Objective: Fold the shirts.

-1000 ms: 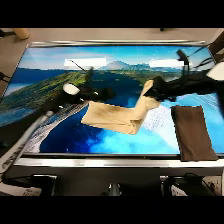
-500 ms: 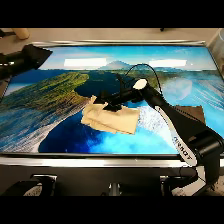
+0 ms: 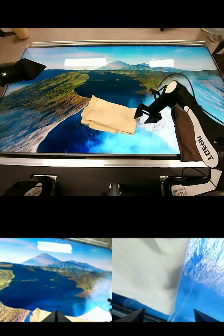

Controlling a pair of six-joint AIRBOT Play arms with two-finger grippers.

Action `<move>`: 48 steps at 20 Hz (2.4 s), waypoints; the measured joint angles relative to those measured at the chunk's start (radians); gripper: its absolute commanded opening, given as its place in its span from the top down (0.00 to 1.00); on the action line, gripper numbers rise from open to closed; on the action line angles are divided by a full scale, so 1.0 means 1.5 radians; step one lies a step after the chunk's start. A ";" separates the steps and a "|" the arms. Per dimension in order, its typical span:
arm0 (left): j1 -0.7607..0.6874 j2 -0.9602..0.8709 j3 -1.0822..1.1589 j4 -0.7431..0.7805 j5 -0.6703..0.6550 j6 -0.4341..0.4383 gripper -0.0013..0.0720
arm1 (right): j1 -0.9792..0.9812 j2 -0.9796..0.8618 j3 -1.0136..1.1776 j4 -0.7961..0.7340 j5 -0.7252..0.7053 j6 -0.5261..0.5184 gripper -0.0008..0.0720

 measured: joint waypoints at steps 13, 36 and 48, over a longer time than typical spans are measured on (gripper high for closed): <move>-0.002 -0.001 -0.001 0.023 -0.007 -0.013 0.96 | -0.103 0.031 0.049 0.234 -0.097 -0.097 0.96; -0.002 -0.002 -0.052 0.040 0.025 -0.013 0.96 | -0.666 0.238 0.100 -0.114 0.236 0.051 0.96; -0.005 -0.013 -0.026 0.065 0.029 0.002 0.96 | -0.661 0.266 -0.033 -0.194 0.070 -0.009 0.08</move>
